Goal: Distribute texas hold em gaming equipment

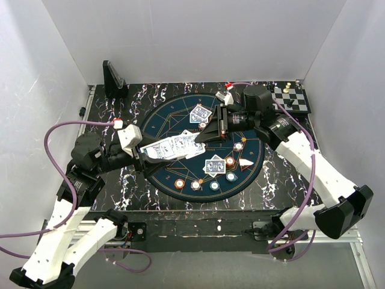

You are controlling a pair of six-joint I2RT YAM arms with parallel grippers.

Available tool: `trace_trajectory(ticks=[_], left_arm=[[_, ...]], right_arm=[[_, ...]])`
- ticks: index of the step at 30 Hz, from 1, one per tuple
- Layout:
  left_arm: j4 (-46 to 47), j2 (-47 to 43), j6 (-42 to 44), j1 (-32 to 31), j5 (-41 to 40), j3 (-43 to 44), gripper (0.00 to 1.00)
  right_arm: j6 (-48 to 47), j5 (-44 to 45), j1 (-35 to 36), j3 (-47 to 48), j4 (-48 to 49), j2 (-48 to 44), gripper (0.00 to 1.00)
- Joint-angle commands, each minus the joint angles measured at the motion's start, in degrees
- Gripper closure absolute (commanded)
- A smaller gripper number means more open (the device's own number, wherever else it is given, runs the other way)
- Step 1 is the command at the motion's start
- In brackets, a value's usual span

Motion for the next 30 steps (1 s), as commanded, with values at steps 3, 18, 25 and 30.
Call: trace_trajectory(ticks=[3,18,25,30], left_arm=[[1.8,-0.9,-0.3,0.4,0.0,0.7,1.00],[0.9,-1.1,0.5,0.4,-1.4,-0.1,1.00],[-0.4,-1.4,0.8,0.5,-1.3,0.2,1.00],[0.2,-2.1,-0.7,0.5,-1.9,-0.1,1.00]], right_arm=[[-0.9,-2.0,-1.5,0.7,-0.9,-2.4,0.91],[-1.4,-6.1,-9.7,4.9,-3.6,-4.3,0.99],[-0.9,-9.3,-16.0,3.1,-0.7,-2.7,0.99],[-1.1,-10.1,-17.3,3.2,1.4,0.8,0.99]])
